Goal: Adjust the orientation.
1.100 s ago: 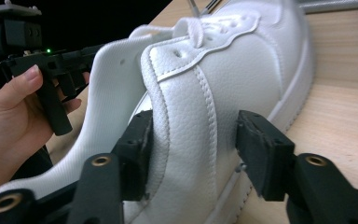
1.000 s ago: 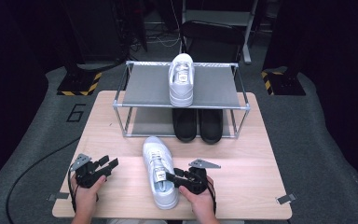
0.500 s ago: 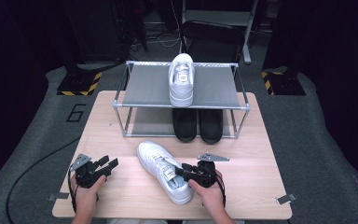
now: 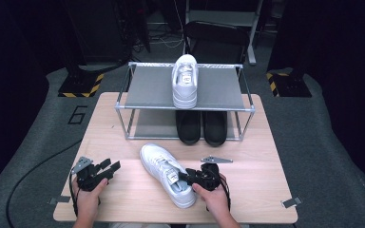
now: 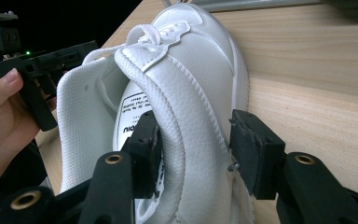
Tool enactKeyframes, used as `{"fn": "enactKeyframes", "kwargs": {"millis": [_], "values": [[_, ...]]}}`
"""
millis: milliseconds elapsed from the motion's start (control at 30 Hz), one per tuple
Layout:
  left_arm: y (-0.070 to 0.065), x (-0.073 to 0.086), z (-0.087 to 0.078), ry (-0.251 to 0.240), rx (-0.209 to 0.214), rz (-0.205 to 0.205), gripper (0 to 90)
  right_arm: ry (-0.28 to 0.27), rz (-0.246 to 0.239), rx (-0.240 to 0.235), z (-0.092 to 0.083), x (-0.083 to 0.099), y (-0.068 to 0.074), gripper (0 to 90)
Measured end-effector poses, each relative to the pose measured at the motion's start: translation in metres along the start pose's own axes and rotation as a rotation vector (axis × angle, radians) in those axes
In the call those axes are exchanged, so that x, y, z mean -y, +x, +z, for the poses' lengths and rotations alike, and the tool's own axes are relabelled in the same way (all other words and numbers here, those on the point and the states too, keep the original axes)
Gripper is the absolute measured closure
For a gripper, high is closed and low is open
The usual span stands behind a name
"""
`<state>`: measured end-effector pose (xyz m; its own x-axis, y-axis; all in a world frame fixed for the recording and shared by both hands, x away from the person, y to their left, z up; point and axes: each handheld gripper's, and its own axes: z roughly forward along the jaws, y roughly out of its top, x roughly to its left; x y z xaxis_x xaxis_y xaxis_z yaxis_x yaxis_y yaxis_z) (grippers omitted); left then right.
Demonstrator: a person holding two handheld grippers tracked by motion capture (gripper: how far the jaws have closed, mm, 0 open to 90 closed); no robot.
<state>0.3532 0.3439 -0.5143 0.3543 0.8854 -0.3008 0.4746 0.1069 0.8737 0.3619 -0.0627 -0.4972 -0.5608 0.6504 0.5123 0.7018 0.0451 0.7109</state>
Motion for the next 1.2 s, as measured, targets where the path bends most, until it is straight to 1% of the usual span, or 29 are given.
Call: {"fn": "enactKeyframes", "kwargs": {"millis": [33, 67, 100, 167, 200, 333, 367, 400, 433, 500, 600, 633, 733, 767, 800, 900, 1000, 1033, 1100, 1167, 1200], "values": [[0.0000, 0.0000, 0.0001, -0.003, -0.001, -0.003, 46.2, 0.000, 0.003, 0.000, 0.0001, 0.0001, 0.0002, 54.4], [0.0002, 0.0000, 0.0001, -0.002, -0.002, -0.003, 46.2, -0.001, -0.005, 0.002, 0.0001, 0.0001, -0.0001, 54.7], [0.0003, 0.0001, 0.0001, -0.001, -0.003, -0.006, 46.2, 0.000, 0.001, 0.004, 0.0001, 0.0003, 0.0005, 55.3], [0.0004, 0.0002, 0.0001, 0.000, -0.005, -0.007, 46.2, -0.005, -0.014, 0.011, 0.0003, 0.0004, 0.0012, 56.6], [0.0004, 0.0002, 0.0000, 0.001, -0.005, -0.006, 46.2, 0.000, -0.007, 0.015, 0.0001, 0.0003, 0.0024, 56.9], [0.0005, 0.0003, -0.0001, 0.000, -0.008, -0.010, 46.3, 0.004, -0.032, 0.021, 0.0008, -0.0006, 0.0022, 57.8], [0.0007, 0.0004, 0.0000, 0.000, -0.008, -0.010, 46.2, 0.008, -0.021, 0.021, 0.0005, -0.0006, 0.0028, 57.8], [0.0009, 0.0003, -0.0002, 0.002, -0.008, -0.010, 46.2, 0.007, -0.033, 0.021, 0.0005, -0.0006, 0.0019, 57.7], [0.0009, 0.0003, -0.0001, 0.001, -0.009, -0.011, 46.2, 0.007, -0.024, 0.020, 0.0003, -0.0002, 0.0023, 57.7], [0.0013, 0.0004, -0.0001, 0.001, -0.009, -0.011, 46.2, -0.001, -0.024, 0.019, 0.0006, 0.0002, 0.0021, 57.4], [0.0014, 0.0005, 0.0001, 0.002, -0.007, -0.012, 46.2, 0.004, -0.020, 0.009, 0.0007, 0.0002, 0.0009, 55.7], [0.0013, 0.0005, 0.0001, 0.001, -0.010, -0.012, 46.2, 0.006, 0.001, 0.005, 0.0009, 0.0006, 0.0005, 54.5], [0.0019, 0.0004, 0.0002, -0.004, -0.010, -0.011, 46.2, -0.002, 0.012, 0.002, 0.0013, 0.0015, -0.0010, 52.3], [0.0019, 0.0004, 0.0001, -0.004, -0.011, -0.012, 46.2, 0.001, 0.007, 0.004, 0.0009, 0.0016, -0.0011, 52.4], [0.0020, 0.0004, 0.0001, -0.004, -0.011, -0.013, 46.3, -0.009, -0.002, 0.004, 0.0013, 0.0018, -0.0013, 52.5], [0.0021, 0.0005, 0.0002, -0.003, -0.011, -0.012, 46.3, -0.013, -0.023, 0.014, 0.0008, 0.0018, 0.0011, 55.3], [0.0023, 0.0005, 0.0002, -0.003, -0.012, -0.014, 46.2, -0.013, -0.016, 0.015, 0.0007, 0.0016, 0.0015, 56.4], [0.0028, 0.0004, -0.0008, 0.011, -0.011, -0.009, 46.3, -0.006, -0.013, 0.012, 0.0004, 0.0016, 0.0015, 56.4], [0.0034, 0.0005, -0.0010, 0.012, -0.009, -0.005, 46.3, -0.009, -0.027, 0.014, 0.0006, 0.0014, 0.0012, 56.6], [0.0036, 0.0006, -0.0009, 0.015, -0.009, -0.005, 46.3, -0.012, -0.030, 0.021, 0.0005, 0.0011, 0.0026, 57.8], [0.0035, 0.0007, -0.0007, 0.014, -0.010, -0.006, 46.3, -0.015, -0.045, 0.026, 0.0003, 0.0011, 0.0033, 58.5]]}}
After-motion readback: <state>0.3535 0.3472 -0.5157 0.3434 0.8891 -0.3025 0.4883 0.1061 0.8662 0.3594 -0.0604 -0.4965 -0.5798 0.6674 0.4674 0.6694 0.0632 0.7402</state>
